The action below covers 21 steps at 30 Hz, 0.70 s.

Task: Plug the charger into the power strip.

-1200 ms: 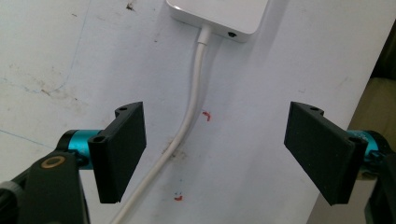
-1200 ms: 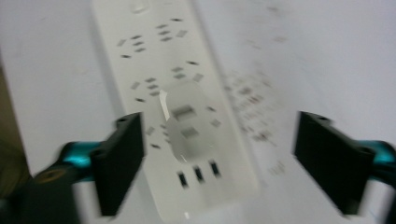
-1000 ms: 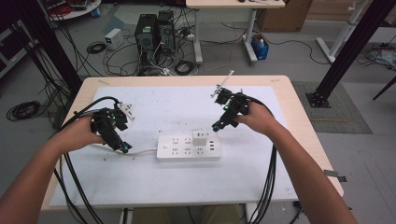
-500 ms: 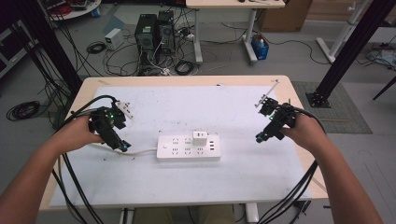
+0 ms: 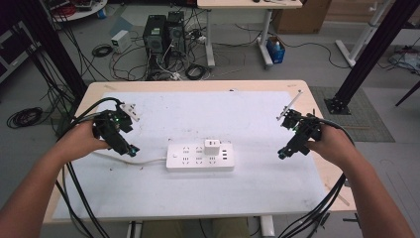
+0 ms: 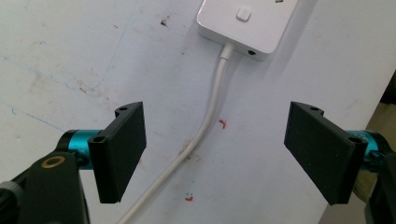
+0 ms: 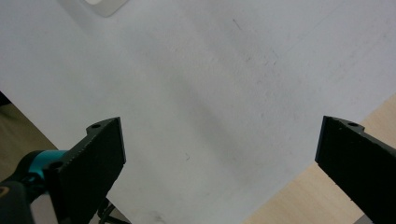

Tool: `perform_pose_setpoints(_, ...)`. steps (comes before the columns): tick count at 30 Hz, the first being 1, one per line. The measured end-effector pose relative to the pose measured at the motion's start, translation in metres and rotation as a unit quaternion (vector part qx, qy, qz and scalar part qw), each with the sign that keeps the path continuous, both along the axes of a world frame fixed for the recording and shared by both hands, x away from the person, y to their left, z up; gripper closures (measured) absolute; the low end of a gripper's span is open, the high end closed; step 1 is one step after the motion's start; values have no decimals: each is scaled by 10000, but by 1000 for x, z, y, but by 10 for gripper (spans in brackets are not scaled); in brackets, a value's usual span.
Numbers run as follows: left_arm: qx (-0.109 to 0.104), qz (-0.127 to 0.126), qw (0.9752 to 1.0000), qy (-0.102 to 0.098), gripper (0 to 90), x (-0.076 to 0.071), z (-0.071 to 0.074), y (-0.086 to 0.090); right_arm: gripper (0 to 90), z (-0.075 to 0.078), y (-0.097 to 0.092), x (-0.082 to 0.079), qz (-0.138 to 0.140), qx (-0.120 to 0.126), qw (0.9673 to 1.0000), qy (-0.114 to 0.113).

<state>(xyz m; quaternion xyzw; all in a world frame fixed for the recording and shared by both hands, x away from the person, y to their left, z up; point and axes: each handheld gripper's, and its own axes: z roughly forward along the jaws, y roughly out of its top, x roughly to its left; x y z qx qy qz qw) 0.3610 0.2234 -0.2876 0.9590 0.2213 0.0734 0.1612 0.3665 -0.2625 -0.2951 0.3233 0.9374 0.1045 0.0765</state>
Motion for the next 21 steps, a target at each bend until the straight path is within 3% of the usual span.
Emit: perform_pose_setpoints(21, 115, 73, 9999, 18, 211, -2, -5, 0, 10, -13, 7, -2, 78, 40, 9999, 58)
